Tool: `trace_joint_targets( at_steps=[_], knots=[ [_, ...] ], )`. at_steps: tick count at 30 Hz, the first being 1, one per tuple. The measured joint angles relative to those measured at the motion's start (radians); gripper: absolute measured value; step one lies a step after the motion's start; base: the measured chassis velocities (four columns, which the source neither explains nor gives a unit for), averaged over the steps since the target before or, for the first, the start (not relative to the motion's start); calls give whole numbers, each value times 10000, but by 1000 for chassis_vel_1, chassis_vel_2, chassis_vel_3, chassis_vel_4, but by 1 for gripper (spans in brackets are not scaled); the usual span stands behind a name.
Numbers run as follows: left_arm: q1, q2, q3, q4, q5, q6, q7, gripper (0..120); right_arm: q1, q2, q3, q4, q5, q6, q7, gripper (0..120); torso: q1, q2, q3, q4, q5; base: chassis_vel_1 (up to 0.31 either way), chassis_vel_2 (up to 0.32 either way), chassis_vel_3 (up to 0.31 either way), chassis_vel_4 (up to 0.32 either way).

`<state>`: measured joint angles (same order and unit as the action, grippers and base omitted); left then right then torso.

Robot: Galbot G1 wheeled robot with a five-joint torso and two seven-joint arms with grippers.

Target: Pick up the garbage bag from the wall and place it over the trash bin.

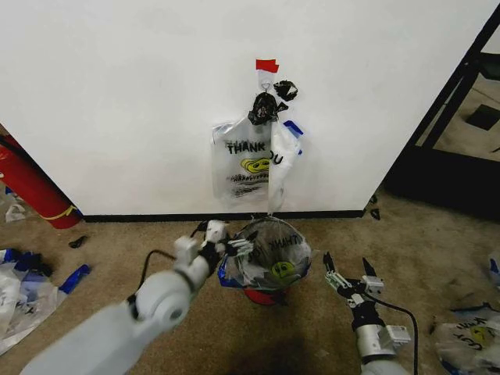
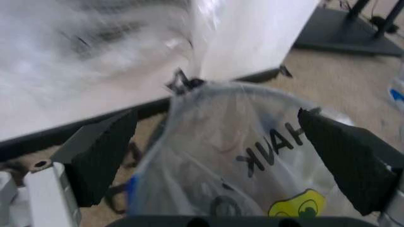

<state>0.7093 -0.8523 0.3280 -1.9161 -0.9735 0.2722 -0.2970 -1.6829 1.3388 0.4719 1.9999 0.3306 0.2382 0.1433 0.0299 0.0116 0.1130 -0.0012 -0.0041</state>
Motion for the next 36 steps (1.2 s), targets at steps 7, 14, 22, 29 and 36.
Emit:
trace_joint_targets(
  at_steps=[7,14,22,29,36],
  knots=[
    [-882,-436,699,1372,-61,203,122,97,-138,14,175,78,25,38,0,100,0,0,-1,2,0,0,0,0,0],
    [-1063,-491,867,2001,395,-26,288,75,31,-19,110,79,49,-12,0,100,0,0,-1,1,0,0,0,0,0],
    [-1183,-519,888,2193,-377,203,164,47,198,-46,19,44,57,-113,13,100,0,0,-2,1,1,0,0,0,0],
    [-1361,-636,808,2334,-1710,644,-237,20,89,-50,22,56,84,-121,44,100,0,0,-2,-2,1,0,0,0,0],
    [-1170,-429,401,1673,-2057,684,-596,2,133,-68,22,30,85,-125,60,100,-1,0,-2,0,3,0,0,0,0]
  ],
)
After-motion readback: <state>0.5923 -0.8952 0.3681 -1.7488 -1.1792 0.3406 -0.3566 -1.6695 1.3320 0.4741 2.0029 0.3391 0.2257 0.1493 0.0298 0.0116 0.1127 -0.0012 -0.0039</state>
